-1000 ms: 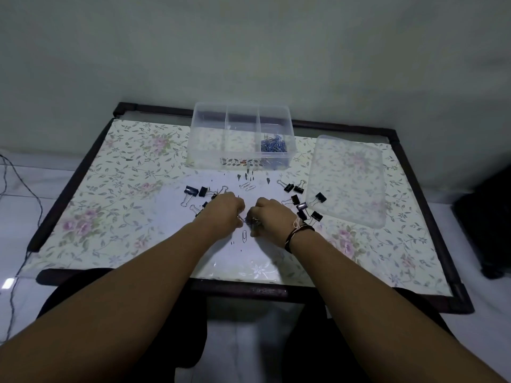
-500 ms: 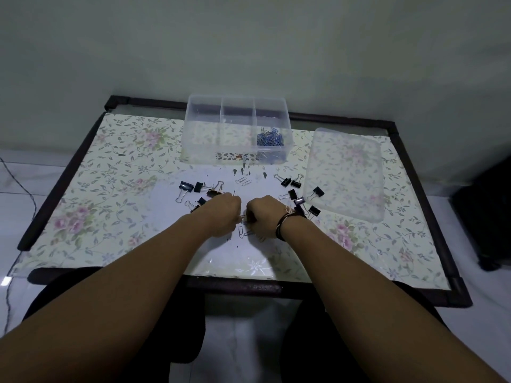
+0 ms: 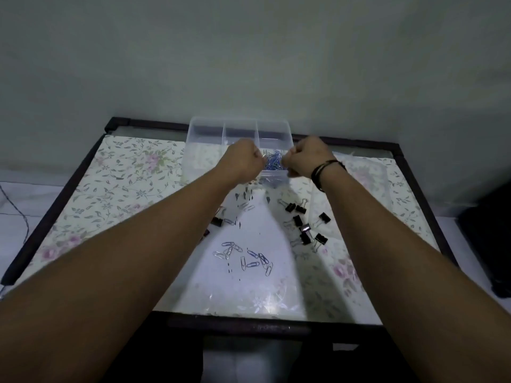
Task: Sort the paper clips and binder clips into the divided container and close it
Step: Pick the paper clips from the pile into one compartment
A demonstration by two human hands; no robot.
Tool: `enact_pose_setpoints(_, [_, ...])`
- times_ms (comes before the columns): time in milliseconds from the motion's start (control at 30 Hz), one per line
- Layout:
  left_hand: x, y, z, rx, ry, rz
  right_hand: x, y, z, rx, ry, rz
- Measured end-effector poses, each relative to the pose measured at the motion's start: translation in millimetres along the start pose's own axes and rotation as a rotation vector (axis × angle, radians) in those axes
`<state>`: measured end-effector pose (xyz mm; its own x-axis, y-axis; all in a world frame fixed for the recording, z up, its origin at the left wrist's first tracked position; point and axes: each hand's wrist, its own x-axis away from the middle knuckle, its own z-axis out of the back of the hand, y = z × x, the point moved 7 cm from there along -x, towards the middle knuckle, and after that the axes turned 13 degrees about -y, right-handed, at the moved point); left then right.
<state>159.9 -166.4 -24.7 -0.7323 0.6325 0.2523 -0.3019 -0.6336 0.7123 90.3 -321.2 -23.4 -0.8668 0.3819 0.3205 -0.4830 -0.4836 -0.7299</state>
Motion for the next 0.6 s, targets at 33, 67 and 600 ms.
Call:
enact_pose_setpoints(33, [-14,5,3,-0.006,0.016,0.003,-13,-7,5,0.016,0.020,-0.006])
enact_pose_setpoints(67, [-26,10,5,-0.007,0.032,0.003,-26,-12,6,0.038,0.029,-0.017])
enact_pose_setpoints(600, [85,-68,-40,-0.416,-0.265,0.074,51,12,-116,0.636,-0.284,0.265])
